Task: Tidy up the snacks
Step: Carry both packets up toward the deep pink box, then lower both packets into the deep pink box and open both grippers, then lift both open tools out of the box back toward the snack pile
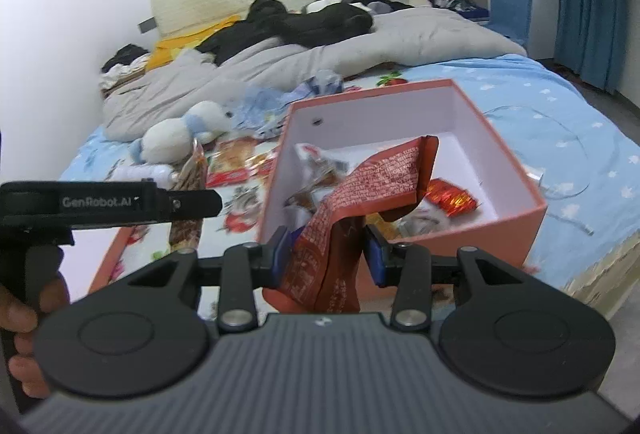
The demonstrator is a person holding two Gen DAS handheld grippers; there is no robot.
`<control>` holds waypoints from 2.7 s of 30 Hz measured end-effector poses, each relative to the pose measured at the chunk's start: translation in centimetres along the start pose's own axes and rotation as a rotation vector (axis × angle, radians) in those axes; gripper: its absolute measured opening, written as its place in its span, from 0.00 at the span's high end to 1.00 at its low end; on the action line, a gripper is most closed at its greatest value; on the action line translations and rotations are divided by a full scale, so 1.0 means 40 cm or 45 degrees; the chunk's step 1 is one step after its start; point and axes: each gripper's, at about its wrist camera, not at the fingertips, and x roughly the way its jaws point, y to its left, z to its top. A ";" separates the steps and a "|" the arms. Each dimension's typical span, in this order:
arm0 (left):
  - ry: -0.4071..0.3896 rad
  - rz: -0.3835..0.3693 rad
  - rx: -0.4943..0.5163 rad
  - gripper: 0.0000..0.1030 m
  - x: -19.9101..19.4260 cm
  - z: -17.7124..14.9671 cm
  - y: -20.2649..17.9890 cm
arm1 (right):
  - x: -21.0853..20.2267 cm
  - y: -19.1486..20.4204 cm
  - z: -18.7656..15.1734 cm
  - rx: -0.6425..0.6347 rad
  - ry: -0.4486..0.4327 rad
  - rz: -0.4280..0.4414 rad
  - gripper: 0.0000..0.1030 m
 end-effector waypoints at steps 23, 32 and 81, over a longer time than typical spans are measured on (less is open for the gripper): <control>0.192 -0.049 0.007 0.44 0.440 0.147 0.026 | 0.362 -0.189 0.061 0.076 0.174 -0.086 0.58; 0.154 -0.032 0.035 0.28 0.421 0.157 0.027 | 0.362 -0.196 0.062 0.125 0.194 -0.118 0.44; -0.154 0.211 -0.260 0.28 -0.340 -0.191 0.223 | -0.048 0.205 -0.102 -0.111 0.022 0.194 0.33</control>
